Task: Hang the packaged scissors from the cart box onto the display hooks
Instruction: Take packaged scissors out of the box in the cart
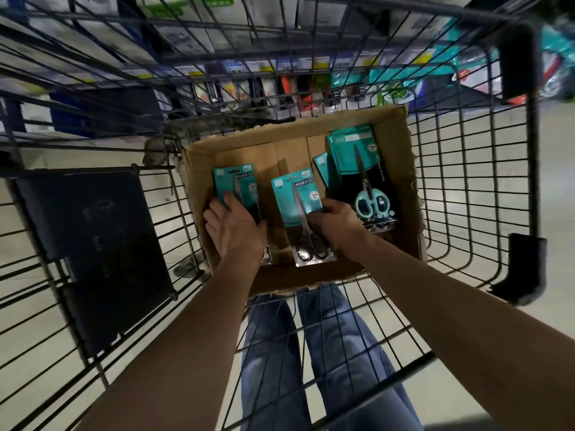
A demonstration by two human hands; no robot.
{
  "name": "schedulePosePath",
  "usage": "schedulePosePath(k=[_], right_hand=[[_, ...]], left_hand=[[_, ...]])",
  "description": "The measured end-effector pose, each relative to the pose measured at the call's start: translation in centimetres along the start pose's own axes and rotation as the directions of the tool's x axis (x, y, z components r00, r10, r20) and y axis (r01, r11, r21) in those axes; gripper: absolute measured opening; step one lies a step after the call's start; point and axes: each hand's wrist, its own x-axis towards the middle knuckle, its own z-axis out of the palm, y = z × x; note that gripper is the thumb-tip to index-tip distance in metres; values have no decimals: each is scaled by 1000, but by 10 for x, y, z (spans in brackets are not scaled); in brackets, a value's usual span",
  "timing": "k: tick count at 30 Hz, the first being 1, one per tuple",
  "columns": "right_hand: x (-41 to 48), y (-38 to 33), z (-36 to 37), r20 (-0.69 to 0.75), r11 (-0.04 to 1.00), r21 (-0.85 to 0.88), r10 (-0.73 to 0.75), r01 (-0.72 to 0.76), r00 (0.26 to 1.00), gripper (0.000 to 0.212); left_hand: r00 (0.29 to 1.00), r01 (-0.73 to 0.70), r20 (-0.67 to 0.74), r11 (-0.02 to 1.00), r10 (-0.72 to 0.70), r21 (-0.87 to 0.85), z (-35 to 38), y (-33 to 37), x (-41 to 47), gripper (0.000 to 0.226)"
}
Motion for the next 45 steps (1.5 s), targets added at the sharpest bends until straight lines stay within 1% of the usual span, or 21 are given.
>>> schedulePosePath(k=[2,3,5,7,8,12,15,18,20,23,25,27,29,31,35,38,40,43,45], right_hand=[[3,0,0,-7,999,-54,-6,5,1000,21],[5,1,-1,-6,998,-58,-15,15,1000,18],[8,1,-2,-7,1000,0,-20,20,1000,18],[9,-1,-2,8,997,75,-11,10,1000,21],[10,0,-2,21,995,99,-10,8,1000,23],[15,4,0,45,993,117,-9,4,999,22],[18,9,0,29,995,95,1,-4,1000,26],[16,12,-1,9,999,44,-9,8,1000,27],[15,15,-2,5,999,51,-10,10,1000,30],[10,16,-3,7,997,76,26,-27,1000,30],[5,15,-3,4,998,48,40,-40,999,38],[-2,14,-5,20,998,52,45,-46,999,45],[-15,6,-7,28,998,56,36,-38,999,38],[-34,-6,-13,24,999,33,23,-24,999,29],[-79,-33,-27,9,1000,-6,-8,8,1000,23],[-116,-58,-42,1,996,-61,-60,60,998,22],[-135,-71,-54,-50,989,-89,-121,116,991,23],[-160,-88,-72,-88,986,-18,-166,165,982,20],[-175,-96,-82,-104,973,2,-231,232,967,25]], left_hand=[[1000,28,5,1000,-28,13,-2,2,3,107],[999,45,6,999,-45,9,-2,3,4,110],[998,66,3,998,-66,15,-3,4,7,105],[997,76,12,995,-77,60,-3,6,9,95],[996,82,16,994,-83,77,-3,6,9,94],[993,113,23,989,-115,90,-5,11,10,107],[995,96,-5,992,-96,85,-4,8,8,106],[997,40,-65,999,-40,-12,-4,-1,5,95],[998,-5,-68,996,-1,-87,-8,-4,3,82],[1000,13,5,960,-12,-279,-19,-8,0,56],[998,8,60,933,14,-359,-30,-12,-2,43],[992,-1,113,919,50,-395,-41,-17,-6,41],[984,18,168,908,57,-418,-53,-21,-14,44],[981,28,184,892,62,-451,-70,-23,-27,42],[979,10,177,841,102,-541,-116,-22,-62,36],[977,-14,173,843,127,-538,-145,-21,-87,34],[978,-41,152,842,145,-538,-161,-17,-101,28],[975,-86,112,790,192,-607,-194,1,-128,21],[973,-117,82,762,218,-637,-213,12,-144,13]])
